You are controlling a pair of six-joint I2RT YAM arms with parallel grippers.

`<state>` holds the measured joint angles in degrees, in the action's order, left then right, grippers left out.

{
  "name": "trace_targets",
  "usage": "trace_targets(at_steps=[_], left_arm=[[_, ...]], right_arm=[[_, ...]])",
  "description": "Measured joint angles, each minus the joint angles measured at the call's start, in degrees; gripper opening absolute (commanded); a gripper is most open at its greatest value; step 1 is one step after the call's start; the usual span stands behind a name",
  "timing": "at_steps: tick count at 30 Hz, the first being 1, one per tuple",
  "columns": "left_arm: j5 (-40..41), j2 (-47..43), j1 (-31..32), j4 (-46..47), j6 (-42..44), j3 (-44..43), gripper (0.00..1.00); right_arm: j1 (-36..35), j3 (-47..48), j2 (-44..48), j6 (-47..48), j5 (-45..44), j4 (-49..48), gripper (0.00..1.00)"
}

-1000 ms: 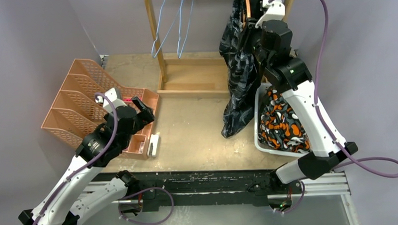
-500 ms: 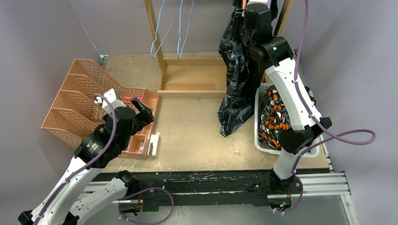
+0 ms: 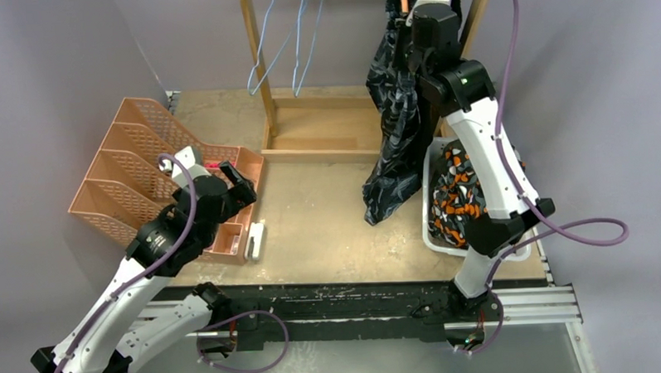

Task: Remove the shorts from the hanger
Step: Pick up the hanger from the clothes rod.

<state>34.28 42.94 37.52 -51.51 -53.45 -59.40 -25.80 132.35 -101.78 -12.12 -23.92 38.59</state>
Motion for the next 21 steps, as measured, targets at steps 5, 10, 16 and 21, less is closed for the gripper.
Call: trace_targets(at_steps=[5,10,16,21], left_arm=[[-0.39,1.11,0.0,0.15,0.0,0.0,0.87],[-0.79,1.66,0.0,0.22,0.0,0.0,0.87],[-0.87,1.16,0.0,0.22,-0.07,0.0,0.87],[-0.87,1.03,0.0,0.17,-0.15,0.0,0.87]], right_arm=[[0.15,-4.07,4.57,-0.02,3.1,-2.51,0.0],[0.17,-4.44,8.61,-0.57,5.68,-1.99,0.0],[0.35,-4.44,8.98,-2.32,7.54,-1.51,0.0],[0.35,-8.15,11.76,-4.72,10.36,-1.88,0.0]])
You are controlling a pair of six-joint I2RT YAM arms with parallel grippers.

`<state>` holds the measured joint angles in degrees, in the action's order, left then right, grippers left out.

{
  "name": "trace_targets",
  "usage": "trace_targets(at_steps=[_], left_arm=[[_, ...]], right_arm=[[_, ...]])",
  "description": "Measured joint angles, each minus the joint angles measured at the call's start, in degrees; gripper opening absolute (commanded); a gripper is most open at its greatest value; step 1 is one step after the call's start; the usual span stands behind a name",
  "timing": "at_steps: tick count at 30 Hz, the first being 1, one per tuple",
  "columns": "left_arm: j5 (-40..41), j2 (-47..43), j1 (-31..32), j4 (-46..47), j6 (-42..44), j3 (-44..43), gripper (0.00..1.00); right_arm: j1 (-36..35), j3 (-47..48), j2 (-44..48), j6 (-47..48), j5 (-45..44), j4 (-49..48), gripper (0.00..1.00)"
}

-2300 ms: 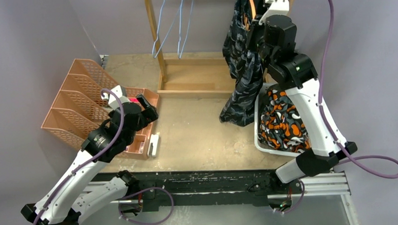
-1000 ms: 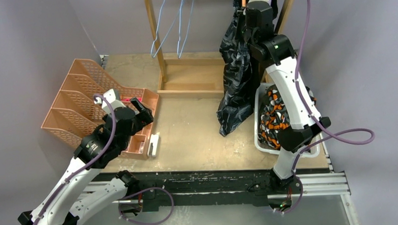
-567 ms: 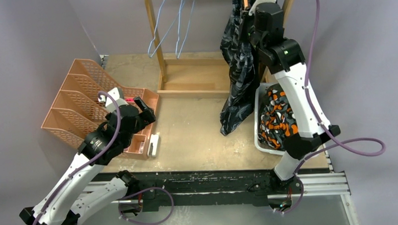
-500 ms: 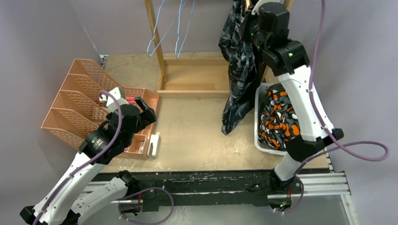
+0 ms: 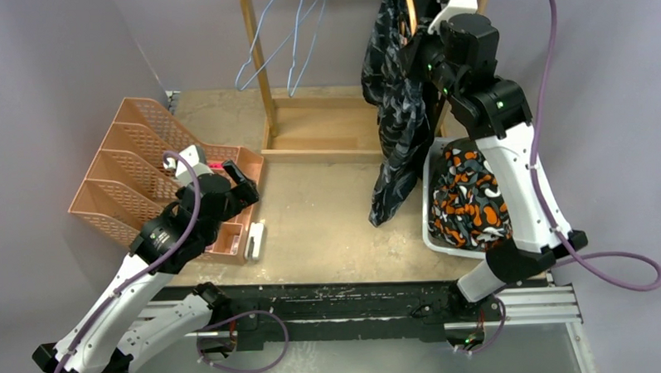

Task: Remove the shorts from the hanger
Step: Pick up the hanger from the clothes rod.

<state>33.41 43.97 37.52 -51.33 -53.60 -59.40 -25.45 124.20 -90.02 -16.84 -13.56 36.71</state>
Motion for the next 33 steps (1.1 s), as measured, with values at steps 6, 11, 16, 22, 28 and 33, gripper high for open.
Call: trace_targets(at_steps=[6,11,16,22,28,33], left_arm=[[-0.04,0.0,0.0,0.0,-0.02,0.0,0.87],[-0.31,0.33,0.0,0.07,-0.31,0.0,0.87],[-1.9,0.9,0.0,0.96,-0.7,0.0,0.87],[-3.69,0.96,0.0,2.75,-0.85,0.0,0.87],[-4.22,1.18,0.0,3.72,-0.85,0.0,0.87],[-4.44,1.18,0.0,4.11,-0.85,0.0,0.87]], right_arm=[[-0.02,-9.07,7.82,-2.75,5.6,-0.15,0.0],[-0.02,-16.17,13.4,-4.24,11.13,-0.72,0.0],[-0.04,-25.31,18.78,-5.03,17.92,-1.99,0.0],[-0.04,-35.69,26.82,-5.4,24.17,-2.27,0.0],[-0.04,-42.49,33.48,-4.35,30.47,-2.62,0.0],[-0.04,-48.78,35.85,-3.21,37.75,-4.02,0.0]])
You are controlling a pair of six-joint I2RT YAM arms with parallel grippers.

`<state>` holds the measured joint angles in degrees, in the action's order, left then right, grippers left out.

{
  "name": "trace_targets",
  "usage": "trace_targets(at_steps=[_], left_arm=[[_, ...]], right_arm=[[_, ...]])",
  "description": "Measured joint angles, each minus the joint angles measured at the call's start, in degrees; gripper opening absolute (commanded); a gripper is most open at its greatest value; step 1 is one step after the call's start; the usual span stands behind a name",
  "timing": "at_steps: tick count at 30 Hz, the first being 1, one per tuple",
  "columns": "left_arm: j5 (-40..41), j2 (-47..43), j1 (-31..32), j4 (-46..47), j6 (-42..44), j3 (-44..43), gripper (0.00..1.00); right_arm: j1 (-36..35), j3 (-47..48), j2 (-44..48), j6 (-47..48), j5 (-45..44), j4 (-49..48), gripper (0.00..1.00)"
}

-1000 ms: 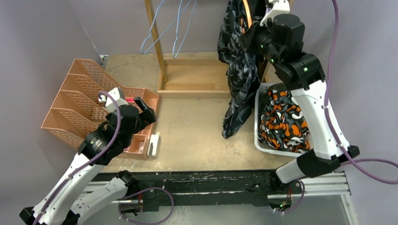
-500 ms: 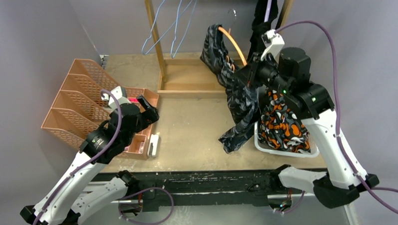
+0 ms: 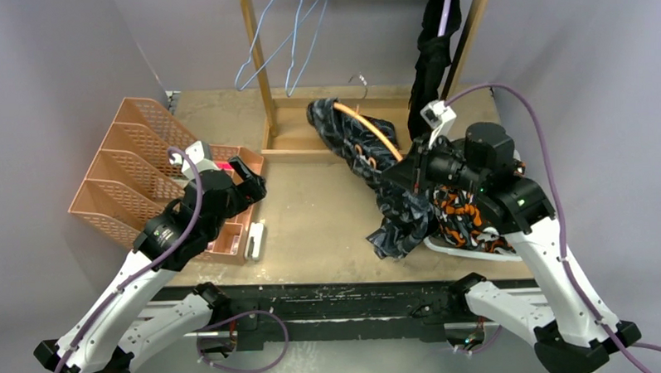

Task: Remove the shorts from the hanger
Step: Pick up the hanger from the clothes rod, then remove the shorts from the hanger.

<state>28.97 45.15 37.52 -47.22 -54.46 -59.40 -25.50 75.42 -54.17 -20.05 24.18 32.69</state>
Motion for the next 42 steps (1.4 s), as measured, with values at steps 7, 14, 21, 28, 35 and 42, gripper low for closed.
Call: trace_targets(at_steps=[7,14,21,28,35,42], left_arm=[[-0.35,-0.68,0.0,0.98,0.02,0.0,0.87],[-4.04,-0.83,0.0,5.2,0.22,1.03,0.87],[-11.41,5.38,0.0,10.73,1.51,1.79,0.87],[-14.25,8.74,0.0,13.18,1.42,3.04,0.82],[-12.74,8.5,-0.22,9.42,1.31,3.08,0.8],[-9.64,5.38,-0.22,6.78,1.75,3.08,0.76]], right_arm=[[-0.04,-14.27,1.99,-0.48,2.99,-2.01,0.0],[-0.26,-18.93,0.46,-2.1,6.58,-5.18,0.0],[-4.72,-19.52,-1.49,-2.91,10.25,-10.99,0.0],[-16.65,-19.47,-7.78,-4.42,6.38,-15.54,0.0],[-20.0,-19.17,-13.09,-5.07,4.66,-18.03,0.0],[-21.44,-16.65,-15.63,-4.81,3.91,-18.67,0.0]])
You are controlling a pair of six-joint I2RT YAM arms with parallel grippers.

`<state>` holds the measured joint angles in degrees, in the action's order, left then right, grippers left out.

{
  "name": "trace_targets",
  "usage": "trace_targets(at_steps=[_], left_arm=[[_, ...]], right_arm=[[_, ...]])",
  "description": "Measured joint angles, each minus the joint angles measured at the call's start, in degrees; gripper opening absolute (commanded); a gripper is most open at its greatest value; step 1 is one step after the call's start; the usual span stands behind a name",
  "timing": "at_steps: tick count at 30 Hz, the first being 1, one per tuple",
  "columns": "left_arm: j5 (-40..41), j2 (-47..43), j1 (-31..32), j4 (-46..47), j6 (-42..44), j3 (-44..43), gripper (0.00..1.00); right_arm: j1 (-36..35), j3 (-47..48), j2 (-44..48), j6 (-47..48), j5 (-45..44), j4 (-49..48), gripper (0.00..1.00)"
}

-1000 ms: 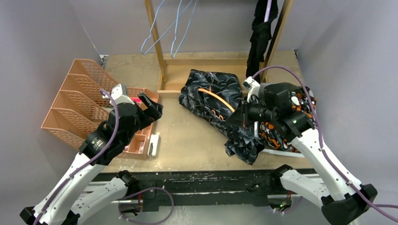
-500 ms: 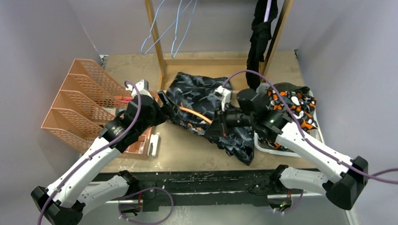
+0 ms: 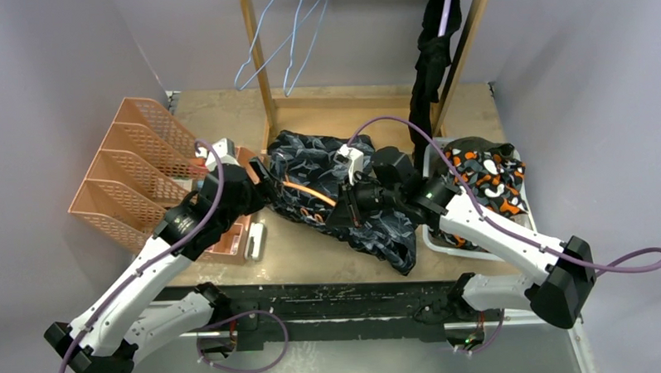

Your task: Remove the shorts from the hanger

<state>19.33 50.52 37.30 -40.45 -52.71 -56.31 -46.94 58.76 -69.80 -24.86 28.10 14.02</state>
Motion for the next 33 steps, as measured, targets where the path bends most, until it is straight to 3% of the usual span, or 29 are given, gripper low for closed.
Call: trace_targets(at_steps=[10,18,23,33], left_arm=[[4.98,0.31,0.0,-0.9,1.51,-0.11,0.57],[7.19,10.49,0.0,-0.68,5.55,-5.42,0.22],[8.07,10.54,0.02,-0.35,6.82,-5.68,0.03],[12.72,8.79,0.35,-1.79,7.28,-5.73,0.0]], right_arm=[[-0.04,0.13,2.1,0.09,-1.66,-0.63,0.0],[-0.04,0.17,5.33,0.52,-2.84,0.7,0.0],[-0.04,0.15,6.67,0.46,-4.28,1.18,0.0],[-0.04,0.15,6.99,3.21,-2.36,1.22,0.0]])
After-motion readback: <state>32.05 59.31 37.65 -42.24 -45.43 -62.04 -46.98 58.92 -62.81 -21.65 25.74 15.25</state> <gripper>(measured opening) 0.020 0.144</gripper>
